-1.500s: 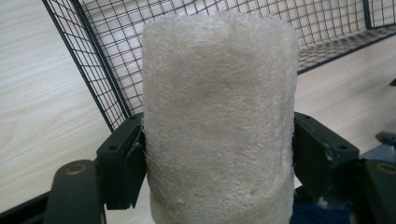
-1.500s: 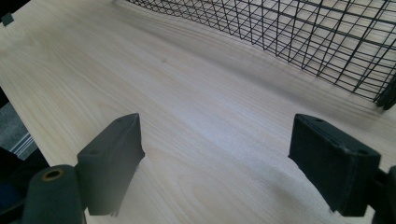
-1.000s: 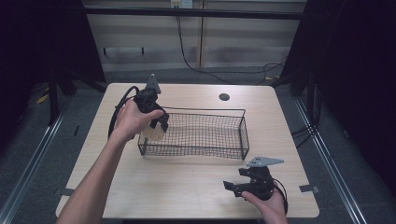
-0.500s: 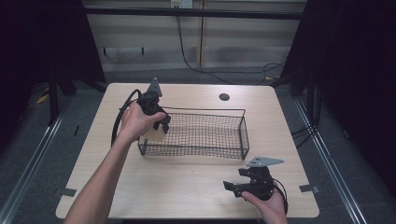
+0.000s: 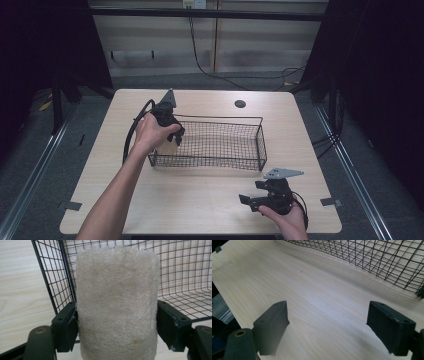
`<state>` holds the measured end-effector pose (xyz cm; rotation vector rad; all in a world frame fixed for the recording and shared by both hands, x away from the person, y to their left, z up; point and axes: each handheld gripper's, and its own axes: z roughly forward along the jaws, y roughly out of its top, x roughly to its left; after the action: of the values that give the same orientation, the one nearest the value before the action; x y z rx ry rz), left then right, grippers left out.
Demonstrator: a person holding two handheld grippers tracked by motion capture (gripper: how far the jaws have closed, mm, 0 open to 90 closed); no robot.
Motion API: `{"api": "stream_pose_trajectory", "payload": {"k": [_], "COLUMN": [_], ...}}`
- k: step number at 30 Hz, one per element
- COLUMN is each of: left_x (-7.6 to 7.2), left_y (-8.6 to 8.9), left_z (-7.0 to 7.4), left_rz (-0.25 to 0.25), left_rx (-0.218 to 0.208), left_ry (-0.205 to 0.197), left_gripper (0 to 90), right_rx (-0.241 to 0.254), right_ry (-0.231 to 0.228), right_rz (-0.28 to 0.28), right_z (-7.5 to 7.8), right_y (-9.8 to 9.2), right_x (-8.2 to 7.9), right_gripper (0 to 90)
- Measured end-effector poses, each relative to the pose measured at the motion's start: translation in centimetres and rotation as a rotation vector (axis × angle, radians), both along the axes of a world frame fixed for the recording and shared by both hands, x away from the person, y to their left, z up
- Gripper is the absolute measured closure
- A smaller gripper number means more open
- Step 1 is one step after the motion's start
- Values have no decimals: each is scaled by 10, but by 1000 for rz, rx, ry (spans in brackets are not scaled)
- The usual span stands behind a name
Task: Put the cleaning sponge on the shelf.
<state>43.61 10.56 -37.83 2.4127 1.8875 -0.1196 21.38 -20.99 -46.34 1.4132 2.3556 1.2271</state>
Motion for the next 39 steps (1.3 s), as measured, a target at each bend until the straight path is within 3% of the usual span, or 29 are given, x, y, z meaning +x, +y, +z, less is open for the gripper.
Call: {"api": "stream_pose_trajectory", "payload": {"k": [11,14,20,33,34,39], "left_x": [2,4,5,5,5,5], "left_y": [1,2,1,-5,-4,-1], "left_z": [-8,-11,-19,-30,-31,-36], "left_rz": [31,62,55,62,64,79], "left_rx": [4,18,27,72,57,68], "left_ry": [5,-6,18,18,28,24], "left_gripper": [265,264,265,264,264,264], "right_rx": [4,4,5,11,11,11], "right_ry": [2,-1,3,-1,-1,3], "right_rz": [-1,2,1,8,10,8], "right_z": [0,0,0,0,0,0], "right_y": [0,0,0,0,1,1], "right_x": [0,0,0,0,0,0], "right_gripper": [168,168,168,169,168,168]}}
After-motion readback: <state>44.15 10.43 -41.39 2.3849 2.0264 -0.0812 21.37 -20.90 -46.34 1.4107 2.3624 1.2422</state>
